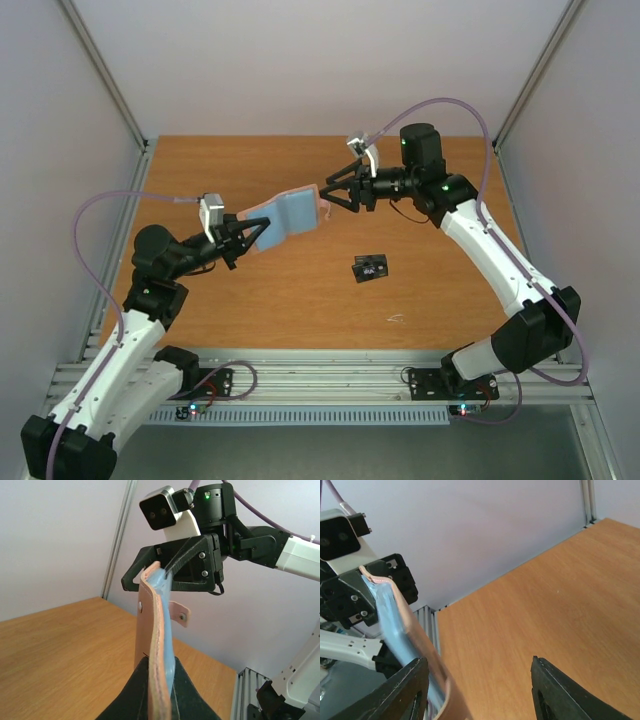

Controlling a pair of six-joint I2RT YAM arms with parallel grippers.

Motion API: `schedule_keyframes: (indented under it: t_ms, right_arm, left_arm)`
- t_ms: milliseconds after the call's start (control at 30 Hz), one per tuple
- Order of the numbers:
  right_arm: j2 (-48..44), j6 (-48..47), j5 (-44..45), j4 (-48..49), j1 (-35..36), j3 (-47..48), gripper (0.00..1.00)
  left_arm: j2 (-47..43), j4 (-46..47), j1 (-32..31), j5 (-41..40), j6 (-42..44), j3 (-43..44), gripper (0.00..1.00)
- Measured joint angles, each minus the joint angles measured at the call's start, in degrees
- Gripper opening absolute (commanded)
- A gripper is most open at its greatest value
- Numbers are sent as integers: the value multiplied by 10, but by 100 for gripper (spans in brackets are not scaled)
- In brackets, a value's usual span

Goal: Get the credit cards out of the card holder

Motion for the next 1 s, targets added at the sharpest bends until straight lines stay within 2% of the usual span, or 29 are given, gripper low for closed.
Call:
schedule_keyframes:
  t_ms: [433, 667, 833, 1000]
  right_arm:
    - [12, -34, -51, -27, 15, 7, 55]
    - [30, -50, -47, -35, 57, 7, 47]
    - [35, -49, -48, -35, 66, 7, 58]
    - [35, -58, -51, -42, 71, 7, 61]
  left_arm:
    - [-1, 0, 0, 4, 11, 0, 0]
    - [3, 0, -1, 0, 10, 0, 0]
    - [3, -1, -1, -2, 10, 0, 0]
    - [3, -1, -2, -11, 9, 0, 0]
